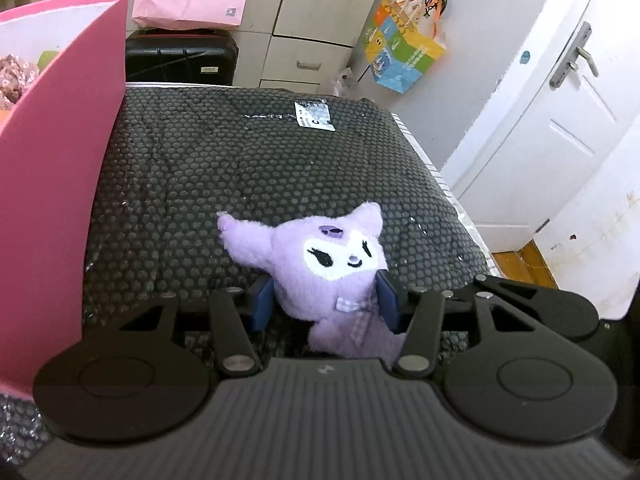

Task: Organize soft objects
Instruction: 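Lift the purple plush with both tools and carry it toward the box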

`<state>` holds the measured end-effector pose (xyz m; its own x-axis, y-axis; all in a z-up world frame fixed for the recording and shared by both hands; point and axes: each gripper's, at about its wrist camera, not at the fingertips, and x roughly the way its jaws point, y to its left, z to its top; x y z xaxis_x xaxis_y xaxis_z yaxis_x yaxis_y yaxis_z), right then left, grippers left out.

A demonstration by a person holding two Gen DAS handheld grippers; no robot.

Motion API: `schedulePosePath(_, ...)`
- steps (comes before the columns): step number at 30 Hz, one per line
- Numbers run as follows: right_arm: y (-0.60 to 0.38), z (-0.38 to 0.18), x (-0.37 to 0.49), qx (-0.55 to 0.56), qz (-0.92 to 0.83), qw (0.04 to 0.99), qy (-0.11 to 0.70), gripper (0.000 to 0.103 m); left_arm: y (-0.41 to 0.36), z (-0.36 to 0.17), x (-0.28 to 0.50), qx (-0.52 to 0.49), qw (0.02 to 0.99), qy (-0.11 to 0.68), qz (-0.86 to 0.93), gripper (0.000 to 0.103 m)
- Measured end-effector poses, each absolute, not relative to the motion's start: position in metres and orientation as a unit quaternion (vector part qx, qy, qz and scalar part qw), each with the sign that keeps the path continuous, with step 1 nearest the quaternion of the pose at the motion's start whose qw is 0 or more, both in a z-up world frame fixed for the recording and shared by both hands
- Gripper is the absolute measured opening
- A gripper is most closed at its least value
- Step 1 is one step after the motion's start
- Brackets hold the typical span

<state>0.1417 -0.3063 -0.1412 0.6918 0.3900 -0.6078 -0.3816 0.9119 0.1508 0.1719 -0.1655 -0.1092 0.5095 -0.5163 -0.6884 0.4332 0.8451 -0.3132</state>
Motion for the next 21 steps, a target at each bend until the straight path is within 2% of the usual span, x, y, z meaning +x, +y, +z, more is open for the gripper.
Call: schedulePosePath(21,-0.264,-0.082,0.082,0.093,0.292,0.867,0.394,0.057,-0.070,-0.047,0.099,-0.034,0.830,0.447,-0.331,0.052)
